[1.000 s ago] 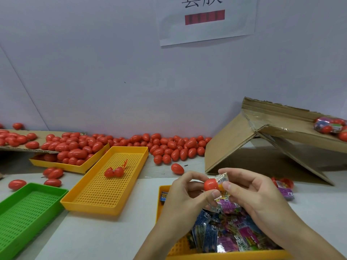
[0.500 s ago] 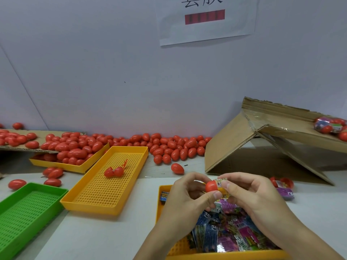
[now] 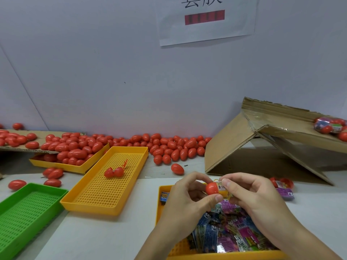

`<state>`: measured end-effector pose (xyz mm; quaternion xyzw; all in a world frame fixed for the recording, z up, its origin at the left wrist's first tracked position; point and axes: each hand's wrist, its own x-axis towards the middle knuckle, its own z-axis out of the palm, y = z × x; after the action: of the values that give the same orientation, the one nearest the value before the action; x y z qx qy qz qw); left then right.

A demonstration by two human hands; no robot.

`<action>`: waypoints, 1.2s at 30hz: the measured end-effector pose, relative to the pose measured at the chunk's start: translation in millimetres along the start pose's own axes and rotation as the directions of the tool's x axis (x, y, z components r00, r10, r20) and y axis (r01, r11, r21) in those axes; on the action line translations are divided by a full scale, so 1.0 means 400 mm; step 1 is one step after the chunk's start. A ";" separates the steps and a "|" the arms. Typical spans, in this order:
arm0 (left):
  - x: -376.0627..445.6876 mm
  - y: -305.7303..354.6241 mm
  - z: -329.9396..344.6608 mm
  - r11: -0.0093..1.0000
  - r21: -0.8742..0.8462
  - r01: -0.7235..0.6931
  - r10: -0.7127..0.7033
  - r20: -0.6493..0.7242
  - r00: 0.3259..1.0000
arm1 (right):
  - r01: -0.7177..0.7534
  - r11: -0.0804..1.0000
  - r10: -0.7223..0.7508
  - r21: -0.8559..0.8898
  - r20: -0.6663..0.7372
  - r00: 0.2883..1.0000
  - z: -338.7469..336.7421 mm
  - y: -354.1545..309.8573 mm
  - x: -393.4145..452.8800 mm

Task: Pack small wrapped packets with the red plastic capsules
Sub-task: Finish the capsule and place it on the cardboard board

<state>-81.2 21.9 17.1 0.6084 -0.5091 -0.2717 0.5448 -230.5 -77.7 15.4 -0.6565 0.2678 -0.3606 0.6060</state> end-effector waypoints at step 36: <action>-0.005 0.006 0.002 0.983 0.170 -0.064 0.061 0.022 0.998 | 0.045 0.981 -0.061 -0.189 -0.078 0.995 0.018 -0.021 -0.018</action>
<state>-83.3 23.8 18.8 0.6344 -0.5538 -0.2148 0.4947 -229.8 -66.7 22.5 -0.7018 0.3080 -0.3772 0.5199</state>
